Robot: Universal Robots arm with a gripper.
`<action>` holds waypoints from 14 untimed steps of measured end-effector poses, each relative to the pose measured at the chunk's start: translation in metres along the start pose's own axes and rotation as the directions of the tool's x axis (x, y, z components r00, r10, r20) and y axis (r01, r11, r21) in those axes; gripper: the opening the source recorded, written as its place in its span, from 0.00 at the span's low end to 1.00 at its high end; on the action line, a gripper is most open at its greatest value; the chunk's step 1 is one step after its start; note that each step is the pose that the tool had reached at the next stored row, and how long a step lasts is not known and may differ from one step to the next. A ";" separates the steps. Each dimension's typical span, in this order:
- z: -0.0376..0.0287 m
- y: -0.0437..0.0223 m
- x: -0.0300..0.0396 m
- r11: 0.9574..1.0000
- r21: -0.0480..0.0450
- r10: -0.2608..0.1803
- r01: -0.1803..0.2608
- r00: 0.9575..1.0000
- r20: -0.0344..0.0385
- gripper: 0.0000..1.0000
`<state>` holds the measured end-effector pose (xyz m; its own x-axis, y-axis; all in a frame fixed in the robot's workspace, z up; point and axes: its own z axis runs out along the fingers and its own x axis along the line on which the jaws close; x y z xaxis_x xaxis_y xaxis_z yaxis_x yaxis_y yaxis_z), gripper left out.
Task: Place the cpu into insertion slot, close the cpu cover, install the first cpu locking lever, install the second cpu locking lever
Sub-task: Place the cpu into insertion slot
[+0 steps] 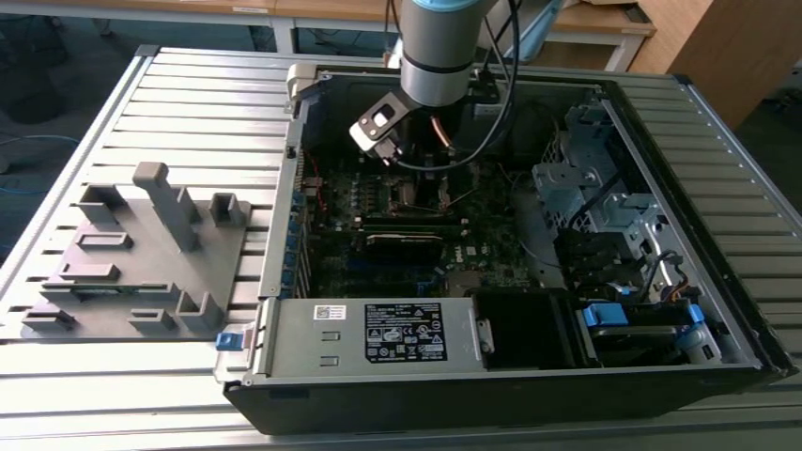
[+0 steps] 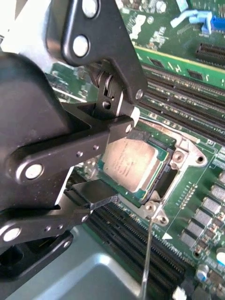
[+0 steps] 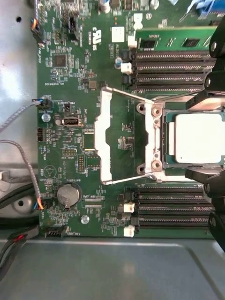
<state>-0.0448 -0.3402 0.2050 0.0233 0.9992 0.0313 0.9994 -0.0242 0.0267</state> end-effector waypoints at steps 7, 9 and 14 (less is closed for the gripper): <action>-0.0047 0.0001 0.0001 1.000 0.000 0.000 0.000 1.000 0.000 0.60; -0.0050 0.0001 0.0001 1.000 0.000 0.000 0.000 1.000 0.000 0.60; -0.0055 0.0001 0.0002 1.000 0.000 0.000 0.000 1.000 0.000 0.46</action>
<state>-0.0448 -0.3402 0.2105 0.0233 0.9992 0.0311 0.9994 -0.0241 0.0265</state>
